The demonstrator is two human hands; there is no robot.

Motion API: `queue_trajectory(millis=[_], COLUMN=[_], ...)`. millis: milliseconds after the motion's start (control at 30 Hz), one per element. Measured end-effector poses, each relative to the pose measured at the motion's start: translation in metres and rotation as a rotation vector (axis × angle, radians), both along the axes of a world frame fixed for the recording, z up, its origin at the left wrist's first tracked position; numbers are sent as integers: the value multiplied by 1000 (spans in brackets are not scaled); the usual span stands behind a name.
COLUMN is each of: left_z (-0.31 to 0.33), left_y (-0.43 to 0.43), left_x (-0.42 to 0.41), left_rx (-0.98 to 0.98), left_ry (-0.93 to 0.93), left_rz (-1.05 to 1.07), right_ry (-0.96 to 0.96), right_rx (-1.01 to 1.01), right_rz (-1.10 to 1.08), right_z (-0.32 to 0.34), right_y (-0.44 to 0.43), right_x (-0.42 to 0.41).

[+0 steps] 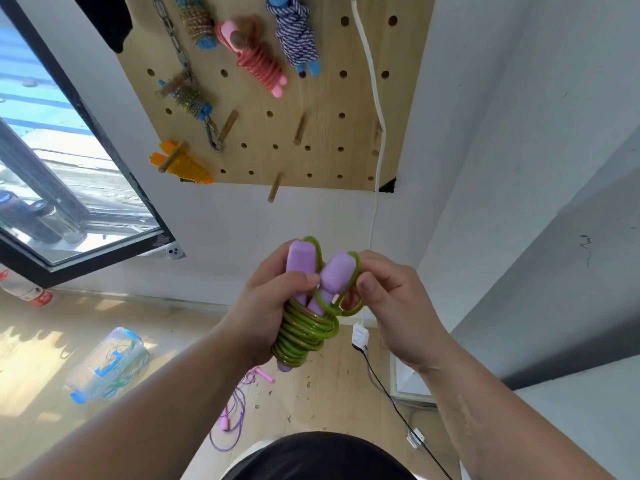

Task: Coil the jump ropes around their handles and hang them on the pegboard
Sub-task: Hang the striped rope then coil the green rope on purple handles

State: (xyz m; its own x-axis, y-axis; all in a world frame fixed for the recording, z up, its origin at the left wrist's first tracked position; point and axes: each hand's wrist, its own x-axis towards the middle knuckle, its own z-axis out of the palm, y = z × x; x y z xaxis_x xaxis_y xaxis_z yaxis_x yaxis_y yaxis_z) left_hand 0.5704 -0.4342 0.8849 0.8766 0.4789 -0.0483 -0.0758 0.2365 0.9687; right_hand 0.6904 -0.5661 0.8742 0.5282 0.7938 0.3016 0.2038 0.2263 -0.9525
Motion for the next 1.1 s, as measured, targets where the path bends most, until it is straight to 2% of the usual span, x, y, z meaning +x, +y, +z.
queue_trajectory(millis=[167,333,533,667,867,1100], left_z=[6,0,8,9,2,-2], left_y=[-3,-6,-9,-12,-10,2], left_x=[0,3,9,9,11,8], left_rx=[34,40,130,174,257,279], left_ry=[41,141,102,90,138,160], left_rz=[-5,97,146,127,195,89], right_ry=[121,190,272,282,315,248], right_rx=[-61,-193,-200,-228,-374,-506], right_rz=[16,14,-95,-76,22,134], right_z=[-3,-1,-3,-8,-4,3], right_y=[0,7,16,14,12,16], right_x=[-6,-9,-16,-14,-10,-2])
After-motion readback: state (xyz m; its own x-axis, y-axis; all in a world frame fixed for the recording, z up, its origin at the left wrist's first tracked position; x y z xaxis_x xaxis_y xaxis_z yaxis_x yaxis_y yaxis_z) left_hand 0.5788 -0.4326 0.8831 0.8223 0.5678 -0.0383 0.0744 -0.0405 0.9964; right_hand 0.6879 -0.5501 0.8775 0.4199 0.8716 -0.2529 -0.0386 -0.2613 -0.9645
